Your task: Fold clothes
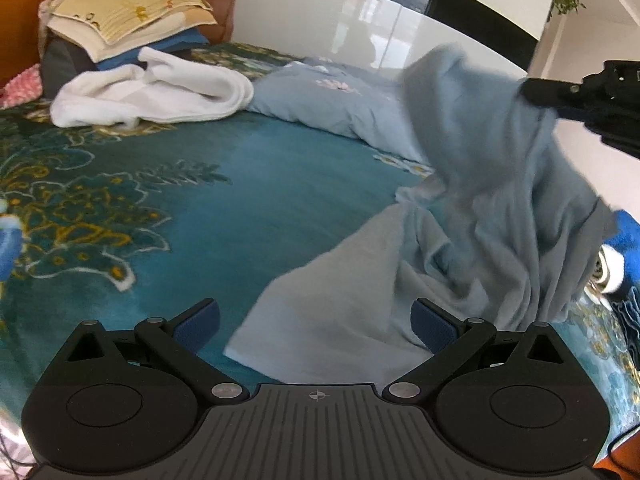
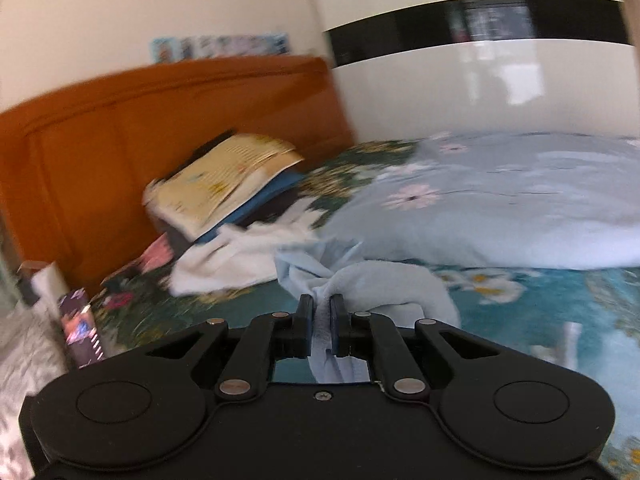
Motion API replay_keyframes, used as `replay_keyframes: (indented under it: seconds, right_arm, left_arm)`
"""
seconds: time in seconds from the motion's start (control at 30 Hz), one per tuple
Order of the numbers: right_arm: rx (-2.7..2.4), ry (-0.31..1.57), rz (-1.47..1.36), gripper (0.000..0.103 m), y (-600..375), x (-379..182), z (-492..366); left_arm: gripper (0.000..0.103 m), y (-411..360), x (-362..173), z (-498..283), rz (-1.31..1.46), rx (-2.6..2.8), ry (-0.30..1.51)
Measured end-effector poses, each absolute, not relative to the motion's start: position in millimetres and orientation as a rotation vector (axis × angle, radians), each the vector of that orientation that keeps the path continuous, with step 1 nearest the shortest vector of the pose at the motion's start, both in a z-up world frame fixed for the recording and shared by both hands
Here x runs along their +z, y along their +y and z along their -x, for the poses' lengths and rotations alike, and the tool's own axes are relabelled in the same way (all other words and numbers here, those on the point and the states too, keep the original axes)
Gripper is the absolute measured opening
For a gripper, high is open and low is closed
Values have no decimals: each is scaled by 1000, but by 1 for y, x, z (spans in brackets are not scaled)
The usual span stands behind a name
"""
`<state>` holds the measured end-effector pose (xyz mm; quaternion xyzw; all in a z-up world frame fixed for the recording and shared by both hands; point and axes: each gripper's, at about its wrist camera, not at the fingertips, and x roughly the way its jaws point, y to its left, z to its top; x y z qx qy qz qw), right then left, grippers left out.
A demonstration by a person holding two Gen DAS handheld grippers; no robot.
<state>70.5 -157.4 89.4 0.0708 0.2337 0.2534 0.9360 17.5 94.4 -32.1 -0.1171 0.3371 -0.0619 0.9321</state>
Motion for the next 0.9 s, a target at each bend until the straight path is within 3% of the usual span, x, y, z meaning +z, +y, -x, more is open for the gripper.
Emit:
replay_keyframes:
  seconds: [0.27,0.6,0.77,0.9]
  right_arm:
    - [616,543,-5,5,-112,65,-53]
    - [483,528,-3,7,-157,61,-51]
    - [386,553,-49,11,-191,51,-55]
    - [342,592,-117,20,-216,41,-54]
  left_arm:
    - [103,107,-32,-14,260,-96,689]
    - [103,97,-25,-20,285,-145,664]
    - [103,82,-9,-35,294,-198,616]
    - [103,68,2,-51,303,-225,585]
